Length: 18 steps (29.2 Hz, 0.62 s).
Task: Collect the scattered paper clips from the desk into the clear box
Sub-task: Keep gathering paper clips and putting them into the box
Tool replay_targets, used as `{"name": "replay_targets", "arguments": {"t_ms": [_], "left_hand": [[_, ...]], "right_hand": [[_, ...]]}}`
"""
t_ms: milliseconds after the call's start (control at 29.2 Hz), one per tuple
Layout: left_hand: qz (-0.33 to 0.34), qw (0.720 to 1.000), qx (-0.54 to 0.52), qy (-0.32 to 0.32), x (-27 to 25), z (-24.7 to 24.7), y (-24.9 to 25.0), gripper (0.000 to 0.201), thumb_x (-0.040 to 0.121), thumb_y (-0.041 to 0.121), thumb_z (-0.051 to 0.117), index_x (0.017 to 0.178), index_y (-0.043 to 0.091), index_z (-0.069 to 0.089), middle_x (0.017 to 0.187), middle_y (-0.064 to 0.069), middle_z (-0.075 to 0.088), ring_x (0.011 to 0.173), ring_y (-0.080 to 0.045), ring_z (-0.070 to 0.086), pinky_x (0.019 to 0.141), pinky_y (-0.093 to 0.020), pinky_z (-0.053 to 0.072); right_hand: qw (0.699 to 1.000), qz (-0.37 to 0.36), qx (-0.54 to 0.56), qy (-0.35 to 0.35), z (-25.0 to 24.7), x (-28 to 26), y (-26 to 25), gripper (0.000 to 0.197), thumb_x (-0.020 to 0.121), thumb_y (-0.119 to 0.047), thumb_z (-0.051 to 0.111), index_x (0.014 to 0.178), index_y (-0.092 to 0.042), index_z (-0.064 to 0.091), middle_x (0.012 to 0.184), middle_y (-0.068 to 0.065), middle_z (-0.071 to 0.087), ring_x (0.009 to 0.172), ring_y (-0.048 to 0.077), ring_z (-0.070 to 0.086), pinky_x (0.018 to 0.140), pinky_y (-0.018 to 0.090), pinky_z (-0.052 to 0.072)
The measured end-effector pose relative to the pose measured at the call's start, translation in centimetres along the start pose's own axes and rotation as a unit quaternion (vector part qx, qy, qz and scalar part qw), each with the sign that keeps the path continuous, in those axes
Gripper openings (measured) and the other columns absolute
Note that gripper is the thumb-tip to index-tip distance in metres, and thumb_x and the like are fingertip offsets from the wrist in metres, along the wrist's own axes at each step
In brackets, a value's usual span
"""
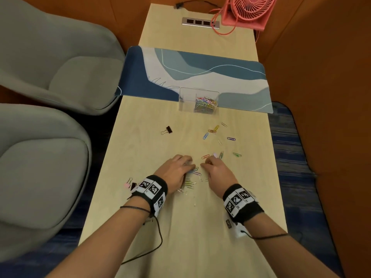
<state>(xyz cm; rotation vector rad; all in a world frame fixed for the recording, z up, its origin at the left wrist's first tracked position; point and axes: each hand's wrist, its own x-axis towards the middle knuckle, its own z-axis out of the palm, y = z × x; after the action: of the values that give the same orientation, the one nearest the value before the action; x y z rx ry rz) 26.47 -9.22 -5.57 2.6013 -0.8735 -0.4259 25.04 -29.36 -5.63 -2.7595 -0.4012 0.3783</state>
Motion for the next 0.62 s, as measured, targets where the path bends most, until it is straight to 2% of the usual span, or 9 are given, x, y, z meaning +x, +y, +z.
{"name": "replay_targets", "arguments": {"t_ms": [137,239,308,376,479,616], "left_hand": [[-0.015,1.0,0.014,0.014,-3.2,0.8,0.7,0.047,0.087,0.013,0.05,0.134,0.017,0.055,0.138,-0.009,0.046,0.123,-0.027,0.044,0.102,-0.039,0.043],[-0.037,0.999,0.004,0.012,-5.4,1.5,1.0,0.048,0.088,0.025,0.052,0.136,0.018,0.05,0.13,-0.006,0.046,0.115,-0.024,0.044,0.097,-0.039,0.046],[-0.062,0.998,-0.014,-0.001,-6.3,2.2,1.3,0.061,0.087,0.039,0.058,0.142,0.019,0.041,0.13,-0.005,0.041,0.116,-0.022,0.042,0.098,-0.037,0.045],[-0.086,0.996,-0.025,-0.014,-6.7,2.9,1.7,0.075,0.085,0.046,0.063,0.148,0.021,0.031,0.131,-0.004,0.036,0.116,-0.02,0.04,0.1,-0.035,0.044],[-0.106,0.993,-0.045,0.015,-6.6,3.7,2.3,0.07,0.087,0.035,0.064,0.148,0.023,0.033,0.127,-0.005,0.038,0.111,-0.021,0.043,0.099,-0.034,0.044],[-0.126,0.988,-0.061,0.063,-6.1,4.0,2.8,0.048,0.089,0.023,0.064,0.136,0.026,0.052,0.107,-0.004,0.044,0.094,-0.021,0.047,0.085,-0.035,0.049]], "right_hand": [[0.998,-0.041,-0.034,-0.038,0.8,-2.6,-2.5,0.045,0.077,0.014,0.05,0.115,-0.007,0.064,0.113,0.009,0.053,0.101,0.026,0.051,0.081,0.034,0.052],[0.997,-0.045,-0.036,-0.045,1.2,-4.2,-3.2,0.035,0.079,0.009,0.05,0.106,-0.006,0.066,0.105,0.008,0.056,0.096,0.027,0.055,0.075,0.034,0.052],[0.999,-0.018,-0.032,-0.015,1.2,-5.0,-3.4,0.023,0.085,-0.004,0.054,0.105,-0.007,0.067,0.105,0.007,0.058,0.096,0.028,0.057,0.077,0.035,0.052],[0.999,0.017,-0.029,-0.017,1.2,-5.9,-3.9,0.028,0.09,-0.024,0.057,0.113,-0.01,0.063,0.115,0.006,0.055,0.104,0.025,0.054,0.084,0.033,0.05],[0.998,0.033,-0.028,-0.047,1.8,-7.1,-4.8,0.043,0.088,-0.038,0.058,0.121,-0.012,0.056,0.122,0.004,0.049,0.112,0.021,0.048,0.089,0.029,0.047],[0.998,0.051,-0.011,-0.036,2.4,-7.2,-5.2,0.045,0.088,-0.033,0.061,0.125,-0.01,0.053,0.122,0.006,0.05,0.112,0.022,0.05,0.094,0.029,0.046]]}}
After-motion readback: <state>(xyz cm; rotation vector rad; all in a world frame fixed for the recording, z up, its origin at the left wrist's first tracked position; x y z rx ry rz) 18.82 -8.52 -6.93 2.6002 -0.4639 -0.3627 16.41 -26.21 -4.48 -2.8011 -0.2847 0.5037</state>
